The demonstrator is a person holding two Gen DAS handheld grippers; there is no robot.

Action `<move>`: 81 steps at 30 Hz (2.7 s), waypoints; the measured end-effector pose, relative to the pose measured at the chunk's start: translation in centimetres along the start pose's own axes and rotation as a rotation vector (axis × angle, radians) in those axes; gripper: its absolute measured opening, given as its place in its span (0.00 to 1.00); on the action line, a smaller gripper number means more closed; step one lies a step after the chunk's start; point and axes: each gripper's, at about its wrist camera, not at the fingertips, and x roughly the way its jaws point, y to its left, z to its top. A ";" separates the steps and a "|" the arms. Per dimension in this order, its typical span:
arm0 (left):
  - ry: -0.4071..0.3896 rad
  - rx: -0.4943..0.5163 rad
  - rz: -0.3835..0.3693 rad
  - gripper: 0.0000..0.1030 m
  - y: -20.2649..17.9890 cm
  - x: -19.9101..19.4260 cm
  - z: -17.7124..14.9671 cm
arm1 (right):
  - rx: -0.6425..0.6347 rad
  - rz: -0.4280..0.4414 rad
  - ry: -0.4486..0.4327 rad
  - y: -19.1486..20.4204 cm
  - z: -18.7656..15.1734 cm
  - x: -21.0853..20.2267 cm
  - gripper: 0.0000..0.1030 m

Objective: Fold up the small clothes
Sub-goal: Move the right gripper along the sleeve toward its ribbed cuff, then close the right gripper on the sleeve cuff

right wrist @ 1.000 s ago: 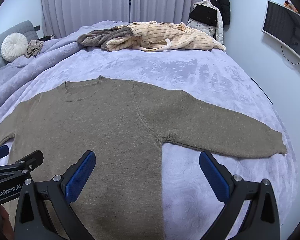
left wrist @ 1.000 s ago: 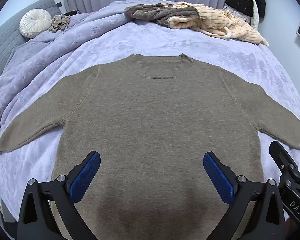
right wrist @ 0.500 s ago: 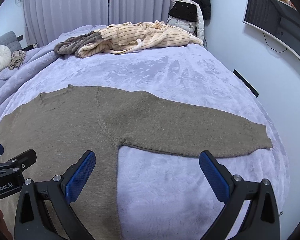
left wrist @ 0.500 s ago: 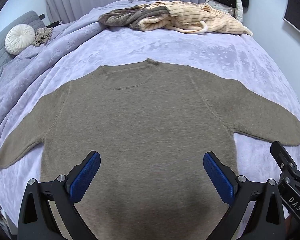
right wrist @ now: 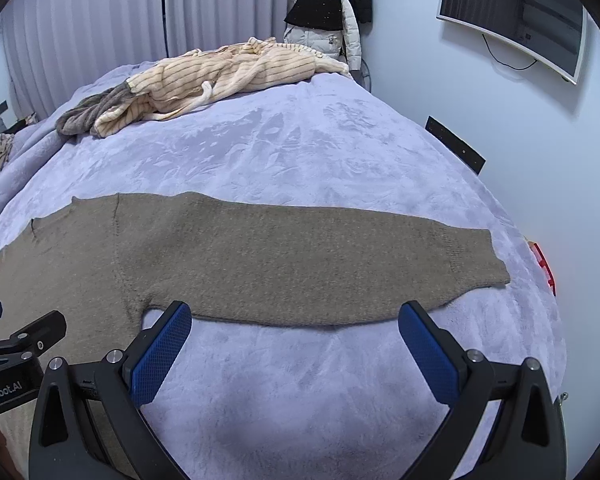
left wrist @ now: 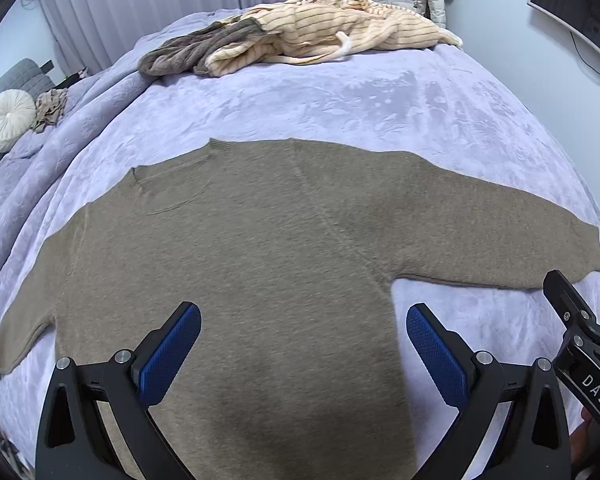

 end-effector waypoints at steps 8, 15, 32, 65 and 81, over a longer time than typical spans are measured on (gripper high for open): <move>0.012 0.035 -0.001 1.00 -2.6 0.9 0.6 | 0.038 -0.036 0.012 -3.5 -0.1 1.1 1.00; 0.023 0.051 -0.003 1.00 -4.2 2.0 1.3 | 0.081 -0.078 0.032 -6.7 -0.3 2.5 1.00; 0.048 0.109 -0.024 1.00 -9.2 4.8 3.4 | 0.189 -0.146 0.097 -13.7 -0.5 6.7 1.00; 0.096 0.013 0.018 1.00 -6.9 10.2 6.0 | 0.276 0.028 0.006 -18.4 2.3 9.0 0.07; 0.234 0.000 -0.006 1.00 -3.4 13.9 4.2 | 0.316 0.067 0.070 -19.4 1.8 10.9 0.08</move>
